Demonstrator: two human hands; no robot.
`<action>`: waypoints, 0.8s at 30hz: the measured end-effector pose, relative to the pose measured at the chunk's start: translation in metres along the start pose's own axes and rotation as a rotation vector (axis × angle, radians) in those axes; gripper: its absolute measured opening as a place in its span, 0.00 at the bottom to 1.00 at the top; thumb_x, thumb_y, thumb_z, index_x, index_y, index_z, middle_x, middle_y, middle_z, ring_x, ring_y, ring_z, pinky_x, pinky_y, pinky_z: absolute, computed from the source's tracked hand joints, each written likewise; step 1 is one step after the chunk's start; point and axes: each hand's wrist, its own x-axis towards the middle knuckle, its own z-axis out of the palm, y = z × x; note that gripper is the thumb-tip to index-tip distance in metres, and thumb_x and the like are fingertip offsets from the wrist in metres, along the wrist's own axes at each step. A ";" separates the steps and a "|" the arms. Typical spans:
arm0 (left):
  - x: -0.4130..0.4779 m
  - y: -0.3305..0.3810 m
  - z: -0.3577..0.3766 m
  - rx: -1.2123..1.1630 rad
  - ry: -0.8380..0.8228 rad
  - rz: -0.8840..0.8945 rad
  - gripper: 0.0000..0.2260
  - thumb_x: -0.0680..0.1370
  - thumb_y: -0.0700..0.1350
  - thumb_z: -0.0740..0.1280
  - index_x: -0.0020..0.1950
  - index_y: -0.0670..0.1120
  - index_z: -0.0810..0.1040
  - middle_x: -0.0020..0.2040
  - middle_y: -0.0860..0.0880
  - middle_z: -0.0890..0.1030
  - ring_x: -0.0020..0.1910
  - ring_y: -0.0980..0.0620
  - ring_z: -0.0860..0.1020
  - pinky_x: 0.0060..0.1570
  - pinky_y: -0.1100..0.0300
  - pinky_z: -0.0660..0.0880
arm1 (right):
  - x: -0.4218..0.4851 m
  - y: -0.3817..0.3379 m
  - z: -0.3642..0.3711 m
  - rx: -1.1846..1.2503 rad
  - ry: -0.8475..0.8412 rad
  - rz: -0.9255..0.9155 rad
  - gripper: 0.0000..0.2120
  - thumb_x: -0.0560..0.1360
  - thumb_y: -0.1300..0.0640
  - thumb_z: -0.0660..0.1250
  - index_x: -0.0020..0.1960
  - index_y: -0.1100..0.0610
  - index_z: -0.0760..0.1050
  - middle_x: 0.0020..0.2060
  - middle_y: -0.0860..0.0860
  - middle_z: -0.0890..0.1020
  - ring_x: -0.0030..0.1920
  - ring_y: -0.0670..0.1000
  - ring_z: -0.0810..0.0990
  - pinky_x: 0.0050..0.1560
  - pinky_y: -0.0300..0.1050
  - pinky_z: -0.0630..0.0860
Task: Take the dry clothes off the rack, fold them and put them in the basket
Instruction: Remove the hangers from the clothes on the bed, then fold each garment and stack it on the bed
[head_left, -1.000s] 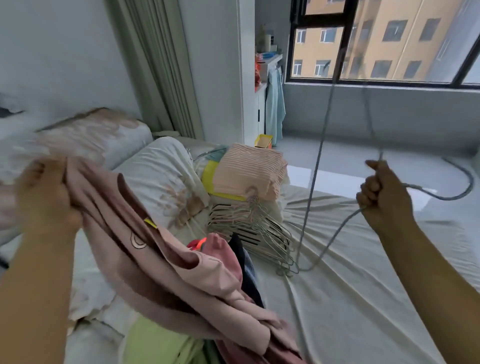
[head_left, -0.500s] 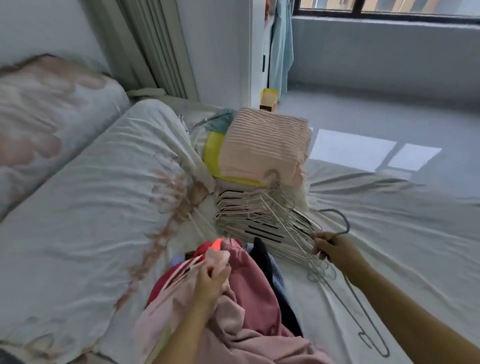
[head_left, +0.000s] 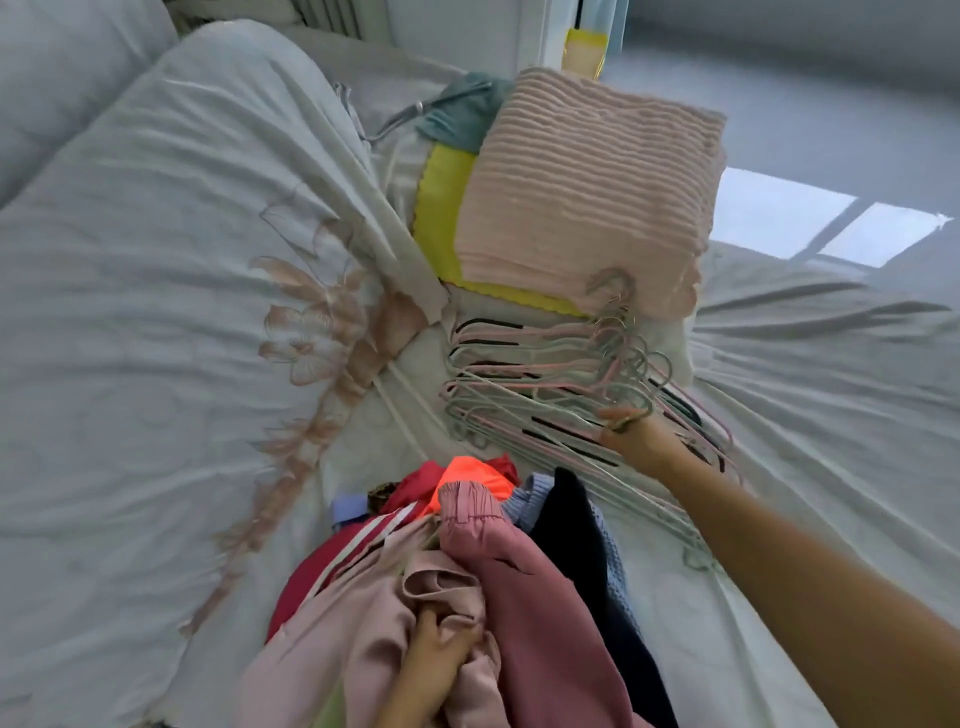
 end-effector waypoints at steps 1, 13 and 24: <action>0.005 -0.002 -0.002 -0.010 0.012 -0.020 0.27 0.70 0.45 0.73 0.66 0.40 0.68 0.62 0.41 0.75 0.59 0.46 0.75 0.57 0.61 0.69 | 0.012 -0.002 0.004 -0.056 0.063 -0.007 0.18 0.76 0.57 0.65 0.64 0.61 0.72 0.59 0.58 0.77 0.58 0.58 0.76 0.60 0.50 0.72; -0.020 0.018 -0.014 -0.178 -0.006 0.024 0.10 0.78 0.36 0.62 0.59 0.38 0.73 0.45 0.49 0.78 0.42 0.57 0.75 0.33 0.77 0.69 | -0.086 0.023 0.075 -0.086 0.008 -0.269 0.09 0.78 0.59 0.62 0.54 0.61 0.78 0.47 0.51 0.75 0.50 0.51 0.75 0.49 0.39 0.67; -0.125 0.089 -0.060 -0.737 -0.179 0.219 0.15 0.73 0.43 0.65 0.57 0.39 0.79 0.56 0.37 0.80 0.55 0.42 0.78 0.57 0.51 0.74 | -0.169 0.009 0.096 0.414 -0.160 -0.132 0.16 0.78 0.64 0.61 0.65 0.55 0.69 0.57 0.48 0.76 0.58 0.45 0.74 0.52 0.26 0.68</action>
